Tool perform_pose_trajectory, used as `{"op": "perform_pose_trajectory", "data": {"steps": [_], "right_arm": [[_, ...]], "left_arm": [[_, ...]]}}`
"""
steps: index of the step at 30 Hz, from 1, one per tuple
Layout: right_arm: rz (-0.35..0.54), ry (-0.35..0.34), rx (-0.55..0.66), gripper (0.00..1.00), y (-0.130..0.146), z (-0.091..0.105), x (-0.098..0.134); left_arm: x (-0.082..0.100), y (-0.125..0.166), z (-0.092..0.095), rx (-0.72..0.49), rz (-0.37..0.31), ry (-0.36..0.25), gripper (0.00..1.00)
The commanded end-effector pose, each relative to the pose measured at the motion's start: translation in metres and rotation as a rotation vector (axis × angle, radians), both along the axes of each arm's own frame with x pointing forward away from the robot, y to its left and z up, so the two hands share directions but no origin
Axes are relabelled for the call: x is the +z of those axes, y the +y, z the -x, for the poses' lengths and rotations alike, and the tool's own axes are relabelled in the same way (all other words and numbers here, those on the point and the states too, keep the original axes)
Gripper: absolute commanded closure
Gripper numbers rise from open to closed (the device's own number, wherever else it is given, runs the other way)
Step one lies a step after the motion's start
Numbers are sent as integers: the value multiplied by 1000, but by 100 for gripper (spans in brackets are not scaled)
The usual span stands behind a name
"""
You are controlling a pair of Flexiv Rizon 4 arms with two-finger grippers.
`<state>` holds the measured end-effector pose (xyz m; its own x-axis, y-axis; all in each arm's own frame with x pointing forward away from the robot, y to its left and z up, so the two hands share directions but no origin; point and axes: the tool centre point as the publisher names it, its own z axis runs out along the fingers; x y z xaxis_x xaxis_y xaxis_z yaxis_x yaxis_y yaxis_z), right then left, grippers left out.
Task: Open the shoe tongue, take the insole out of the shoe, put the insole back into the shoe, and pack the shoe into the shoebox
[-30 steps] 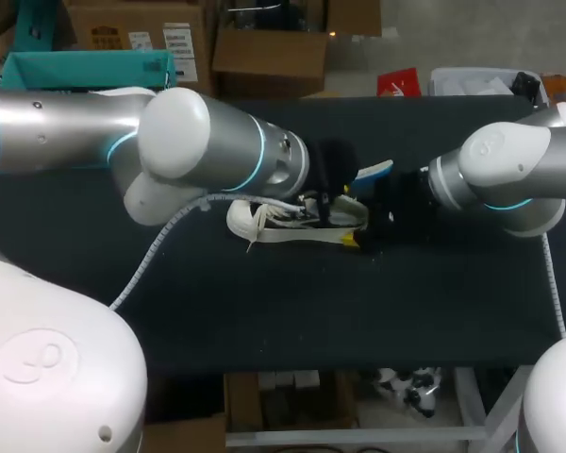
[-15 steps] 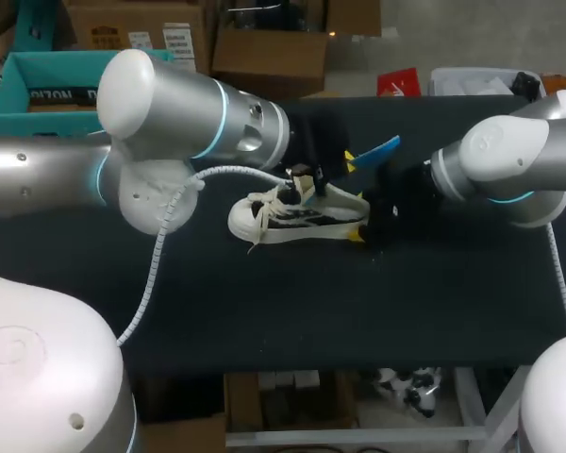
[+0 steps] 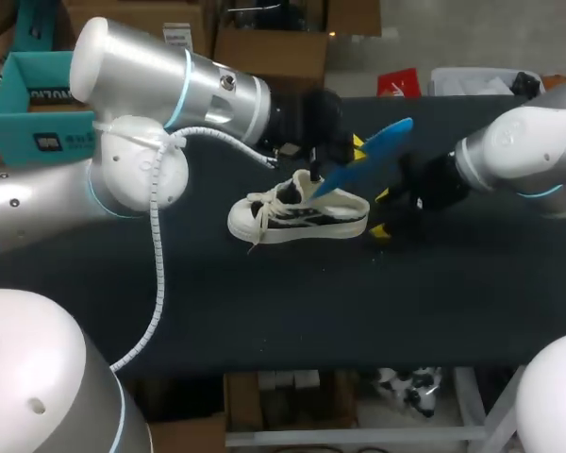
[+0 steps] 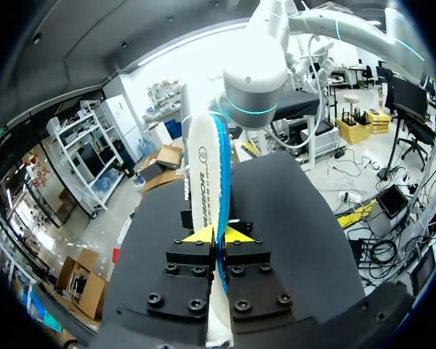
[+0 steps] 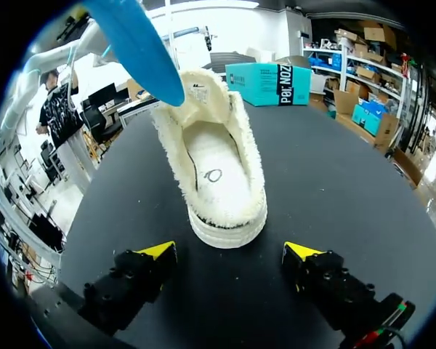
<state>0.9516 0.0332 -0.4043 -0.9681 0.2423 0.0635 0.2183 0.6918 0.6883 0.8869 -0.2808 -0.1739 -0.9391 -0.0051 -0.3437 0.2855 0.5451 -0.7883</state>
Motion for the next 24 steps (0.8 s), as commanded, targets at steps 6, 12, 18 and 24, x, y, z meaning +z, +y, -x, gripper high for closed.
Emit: {"op": "perform_pose_trajectory", "data": {"steps": [6,12,18,24], "right_arm": [[139,-3,9,0,-20,7,58],[203,-18,44,0,-22,0,80],[270,-20,75,0,-16,-12,100],[377,4,118,0,-2,-29,118]], "left_arm": [[25,19,5,-173,159,61,100],[33,38,12,-172,176,56,100],[44,64,20,-204,207,49,100],[55,90,29,-210,221,37,100]]}}
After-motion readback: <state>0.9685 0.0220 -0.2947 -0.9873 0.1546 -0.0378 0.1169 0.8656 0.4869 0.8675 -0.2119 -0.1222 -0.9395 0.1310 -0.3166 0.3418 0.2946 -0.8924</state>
